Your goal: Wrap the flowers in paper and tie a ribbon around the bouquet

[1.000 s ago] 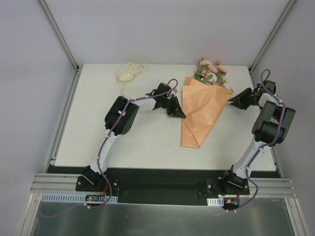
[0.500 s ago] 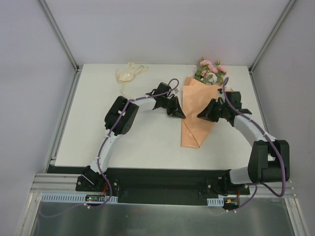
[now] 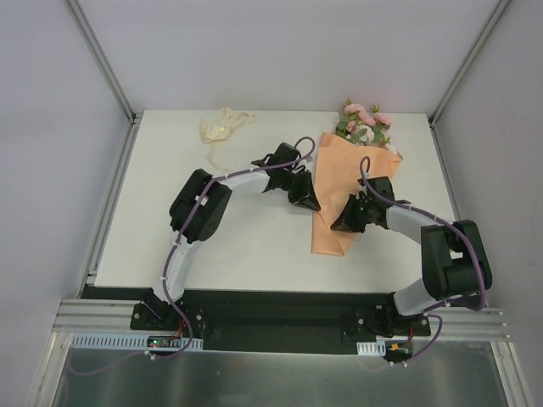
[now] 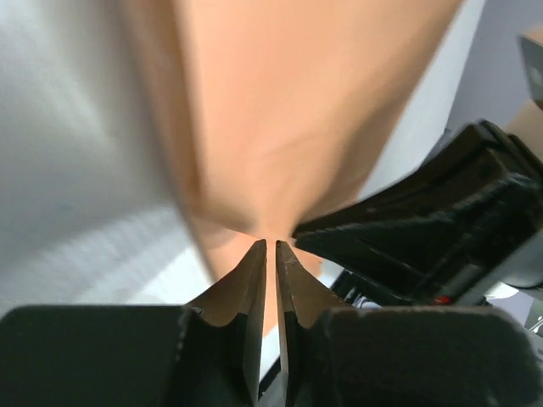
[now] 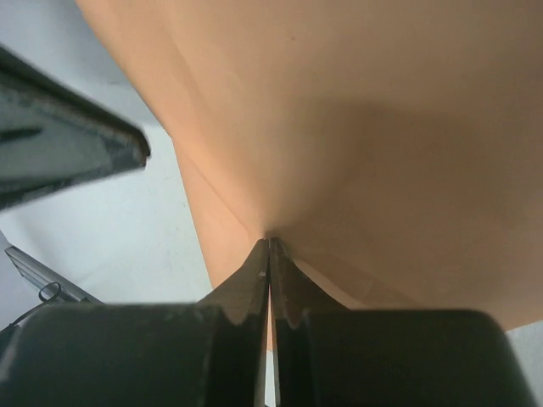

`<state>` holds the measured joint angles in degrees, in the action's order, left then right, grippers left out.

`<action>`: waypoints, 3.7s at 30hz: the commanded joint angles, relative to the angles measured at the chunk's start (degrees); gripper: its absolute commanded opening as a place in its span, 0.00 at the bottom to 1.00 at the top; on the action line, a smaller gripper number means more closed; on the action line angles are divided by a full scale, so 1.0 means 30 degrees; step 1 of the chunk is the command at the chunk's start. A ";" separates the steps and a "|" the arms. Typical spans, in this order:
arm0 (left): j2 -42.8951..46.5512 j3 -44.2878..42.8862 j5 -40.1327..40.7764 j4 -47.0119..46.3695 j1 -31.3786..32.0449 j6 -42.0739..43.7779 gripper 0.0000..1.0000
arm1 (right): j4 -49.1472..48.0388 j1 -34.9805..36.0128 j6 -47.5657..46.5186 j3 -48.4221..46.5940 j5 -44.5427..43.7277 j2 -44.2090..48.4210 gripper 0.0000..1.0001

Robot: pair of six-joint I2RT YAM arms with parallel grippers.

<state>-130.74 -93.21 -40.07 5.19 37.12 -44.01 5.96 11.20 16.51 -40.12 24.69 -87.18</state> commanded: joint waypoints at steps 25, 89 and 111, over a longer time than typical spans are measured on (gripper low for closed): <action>-0.3236 -0.1684 0.0321 -0.0148 0.0750 -0.1706 0.00 | 0.3023 -0.5546 -0.1256 -1.0083 0.0441 -0.6181 0.01; -0.3325 -0.1684 -0.0675 0.0174 0.0487 -0.2030 0.00 | 0.5719 -1.0530 -0.0144 -2.2660 0.1145 -1.4797 0.37; -0.3384 -0.1070 -0.0529 0.0291 0.0457 -0.2205 0.00 | 0.6830 -1.0501 0.0180 -2.9043 -0.0233 -1.7872 0.01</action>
<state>-139.46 -99.26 -43.53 0.64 38.89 -51.86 24.38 -20.47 17.15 -118.37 25.26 -137.99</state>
